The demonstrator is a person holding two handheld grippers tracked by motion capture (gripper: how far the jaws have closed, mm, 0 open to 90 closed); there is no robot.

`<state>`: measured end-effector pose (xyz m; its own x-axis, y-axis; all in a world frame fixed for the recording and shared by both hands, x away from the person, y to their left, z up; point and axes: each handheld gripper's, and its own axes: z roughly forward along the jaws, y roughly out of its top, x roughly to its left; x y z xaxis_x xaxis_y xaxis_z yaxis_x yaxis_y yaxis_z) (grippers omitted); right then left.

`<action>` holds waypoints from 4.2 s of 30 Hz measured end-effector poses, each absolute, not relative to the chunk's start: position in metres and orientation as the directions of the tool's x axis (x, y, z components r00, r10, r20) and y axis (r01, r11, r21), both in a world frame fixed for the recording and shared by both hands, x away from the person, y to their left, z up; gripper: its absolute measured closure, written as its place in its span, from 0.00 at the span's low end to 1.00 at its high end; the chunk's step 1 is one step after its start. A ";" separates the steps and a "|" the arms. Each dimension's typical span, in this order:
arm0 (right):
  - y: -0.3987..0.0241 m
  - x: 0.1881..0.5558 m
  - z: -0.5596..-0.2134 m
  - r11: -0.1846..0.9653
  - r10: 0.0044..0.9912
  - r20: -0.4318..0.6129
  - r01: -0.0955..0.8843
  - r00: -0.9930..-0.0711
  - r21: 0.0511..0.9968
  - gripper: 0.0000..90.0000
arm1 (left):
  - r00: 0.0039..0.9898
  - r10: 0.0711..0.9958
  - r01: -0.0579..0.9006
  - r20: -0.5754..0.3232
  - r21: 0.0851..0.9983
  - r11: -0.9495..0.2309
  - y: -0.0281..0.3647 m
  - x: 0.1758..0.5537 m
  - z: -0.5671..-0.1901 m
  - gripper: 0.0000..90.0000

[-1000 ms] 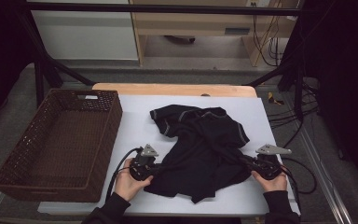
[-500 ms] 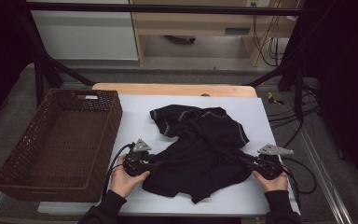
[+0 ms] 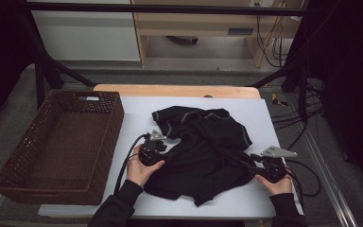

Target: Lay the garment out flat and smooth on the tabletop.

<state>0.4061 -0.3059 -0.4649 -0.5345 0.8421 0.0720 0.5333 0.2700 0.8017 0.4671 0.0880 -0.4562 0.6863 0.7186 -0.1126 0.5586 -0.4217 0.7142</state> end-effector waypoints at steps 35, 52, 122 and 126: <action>-0.301 0.447 -0.433 0.209 0.916 -0.006 0.465 -0.401 0.860 0.49 | 0.536 0.842 0.571 -0.053 0.758 -0.316 0.155 0.468 -0.427 0.53; -0.277 0.381 -0.457 0.292 0.840 0.071 0.559 -0.537 0.776 0.34 | 0.604 0.786 0.617 -0.132 0.702 -0.356 0.142 0.425 -0.471 0.46; -0.268 0.371 -0.476 0.366 0.817 0.070 0.609 -0.573 0.704 0.98 | 0.559 0.810 0.671 -0.177 0.670 -0.317 0.167 0.403 -0.468 0.92; -0.284 0.370 -0.468 0.347 0.835 0.076 0.629 -0.545 0.696 0.98 | 0.526 0.833 0.680 -0.173 0.674 -0.290 0.175 0.403 -0.463 0.93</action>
